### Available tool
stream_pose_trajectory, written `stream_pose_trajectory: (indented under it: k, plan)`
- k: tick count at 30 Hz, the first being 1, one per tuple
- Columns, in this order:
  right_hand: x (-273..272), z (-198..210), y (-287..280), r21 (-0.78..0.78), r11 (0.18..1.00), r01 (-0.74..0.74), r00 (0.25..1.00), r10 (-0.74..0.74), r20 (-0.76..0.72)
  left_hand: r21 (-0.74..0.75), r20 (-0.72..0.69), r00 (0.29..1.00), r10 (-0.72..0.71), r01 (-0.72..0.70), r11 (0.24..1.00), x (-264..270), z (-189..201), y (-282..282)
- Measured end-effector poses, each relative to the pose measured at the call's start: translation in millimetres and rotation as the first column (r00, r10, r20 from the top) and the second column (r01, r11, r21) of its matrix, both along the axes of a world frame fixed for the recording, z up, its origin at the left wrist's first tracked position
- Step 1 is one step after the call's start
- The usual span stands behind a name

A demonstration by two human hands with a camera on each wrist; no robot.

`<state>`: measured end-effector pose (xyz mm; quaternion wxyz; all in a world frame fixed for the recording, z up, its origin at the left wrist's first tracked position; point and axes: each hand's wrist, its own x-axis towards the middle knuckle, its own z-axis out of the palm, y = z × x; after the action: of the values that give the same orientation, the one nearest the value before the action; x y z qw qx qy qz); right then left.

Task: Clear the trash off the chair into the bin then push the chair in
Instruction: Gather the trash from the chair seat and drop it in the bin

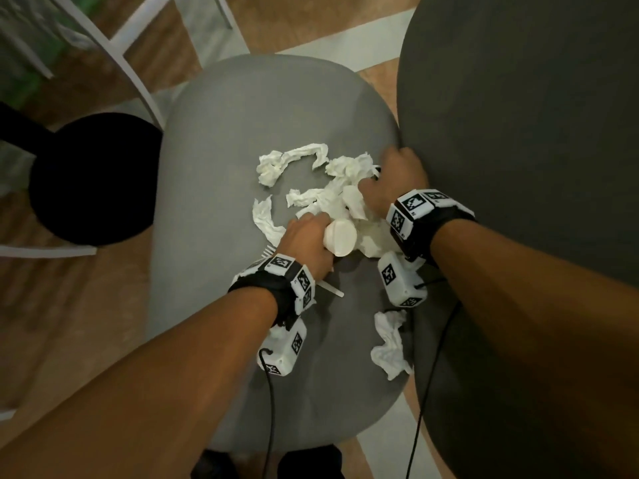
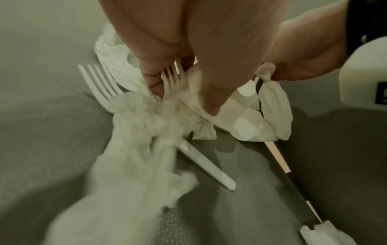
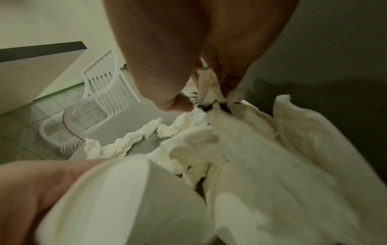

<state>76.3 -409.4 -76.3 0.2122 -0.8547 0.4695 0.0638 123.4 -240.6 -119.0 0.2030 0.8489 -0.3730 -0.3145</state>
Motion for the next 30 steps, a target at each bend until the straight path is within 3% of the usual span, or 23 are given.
stream_pose_trajectory:
  k: [5, 8, 12, 18, 23, 30]
  plan:
    - [-3, 17, 6, -0.091, 0.995, -0.045, 0.990, 0.056, 0.131, -0.108, 0.073, 0.996, 0.054, -0.046, 0.993, 3, 17, 15]
    - [-3, 30, 18, -0.095, 0.995, -0.034, 0.969, 0.056, 0.239, -0.157, 0.055, 0.987, 0.154, -0.144, 0.977, 7, 32, 27]
    - [-5, 47, 46, -0.038, 0.999, -0.016, 0.914, 0.030, 0.404, -0.223, -0.008, 0.962, 0.273, -0.268, 0.937, 7, 50, 45]
    - [-5, 80, 95, -0.074, 0.997, 0.020, 0.820, 0.026, 0.572, -0.275, -0.055, 0.932, 0.357, -0.358, 0.892, 5, 75, 91]
    - [10, 88, 145, 0.106, 0.992, 0.063, 0.802, -0.113, 0.586, -0.260, -0.078, 0.889, 0.451, -0.455, 0.852, 17, 87, 140]
    - [27, 64, 261, 0.234, 0.969, -0.076, 0.874, -0.048, 0.484, -0.132, -0.107, 0.838, 0.536, -0.546, 0.827, 17, 70, 245]
